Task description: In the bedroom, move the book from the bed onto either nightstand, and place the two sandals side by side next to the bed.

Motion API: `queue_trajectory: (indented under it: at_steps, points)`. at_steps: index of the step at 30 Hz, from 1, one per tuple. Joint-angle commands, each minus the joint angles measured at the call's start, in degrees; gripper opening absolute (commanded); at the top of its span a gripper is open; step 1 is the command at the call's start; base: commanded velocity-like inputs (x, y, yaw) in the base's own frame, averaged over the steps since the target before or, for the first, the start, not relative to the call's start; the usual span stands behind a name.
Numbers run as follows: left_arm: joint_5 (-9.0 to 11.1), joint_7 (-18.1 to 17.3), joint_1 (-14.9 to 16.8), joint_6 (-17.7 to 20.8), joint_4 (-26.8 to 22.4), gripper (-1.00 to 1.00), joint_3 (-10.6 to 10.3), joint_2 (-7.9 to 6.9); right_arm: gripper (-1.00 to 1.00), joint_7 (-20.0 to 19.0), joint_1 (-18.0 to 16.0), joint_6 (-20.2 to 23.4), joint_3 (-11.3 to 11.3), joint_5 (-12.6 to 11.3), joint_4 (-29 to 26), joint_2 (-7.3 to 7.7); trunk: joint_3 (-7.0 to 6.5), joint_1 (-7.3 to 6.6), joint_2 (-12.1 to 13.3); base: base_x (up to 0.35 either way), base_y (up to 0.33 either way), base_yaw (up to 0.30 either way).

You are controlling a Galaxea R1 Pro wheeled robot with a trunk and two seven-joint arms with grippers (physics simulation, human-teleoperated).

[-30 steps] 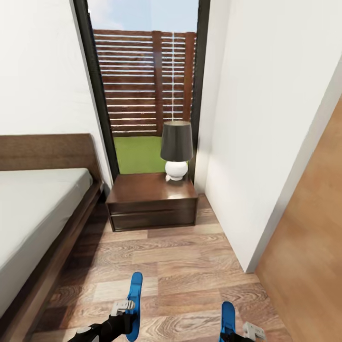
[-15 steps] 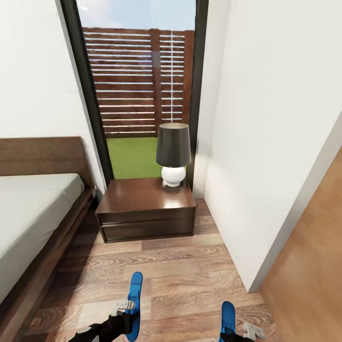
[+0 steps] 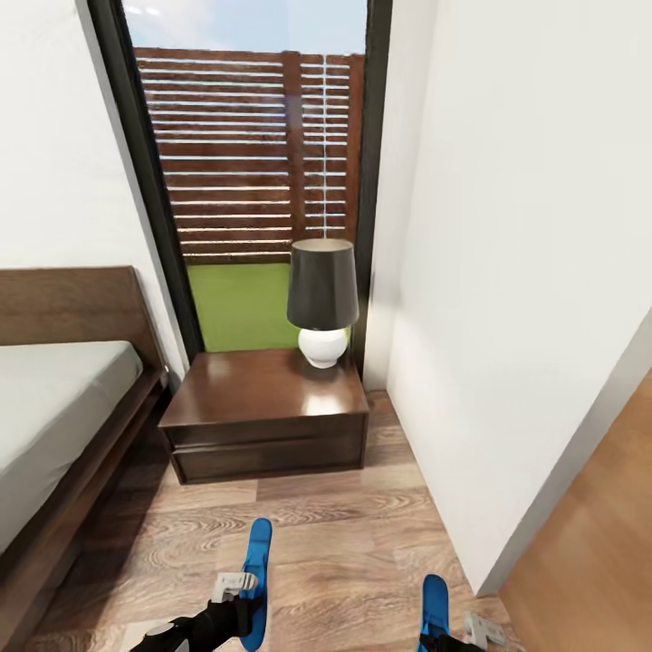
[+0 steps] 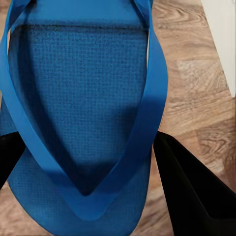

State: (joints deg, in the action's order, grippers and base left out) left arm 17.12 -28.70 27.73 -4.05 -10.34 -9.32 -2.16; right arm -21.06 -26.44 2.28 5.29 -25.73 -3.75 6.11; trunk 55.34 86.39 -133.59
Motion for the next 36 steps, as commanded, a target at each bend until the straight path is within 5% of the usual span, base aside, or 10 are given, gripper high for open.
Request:
queue_trajectory:
  at_steps: [1,20,36]
  points:
    - [0.38,-0.13,0.04,-0.31,0.06,-1.00,-0.44,-0.03,-1.00,-0.12,-0.02,0.25,0.42,-0.63,-0.05,0.03,0.05,0.02,-0.02,0.272,-0.015,0.000]
    - [0.38,-0.13,0.04,-0.34,0.06,-1.00,-0.44,-0.03,-1.00,-0.12,-0.02,0.26,0.47,-0.63,-0.05,0.04,0.05,0.02,-0.02,0.236,-0.106,0.011]
    - [0.38,-0.13,0.04,-0.34,0.06,-1.00,-0.44,-0.03,-1.00,-0.12,-0.02,0.26,0.42,-0.63,-0.03,0.01,0.05,0.02,-0.02,0.005,-0.031,0.269]
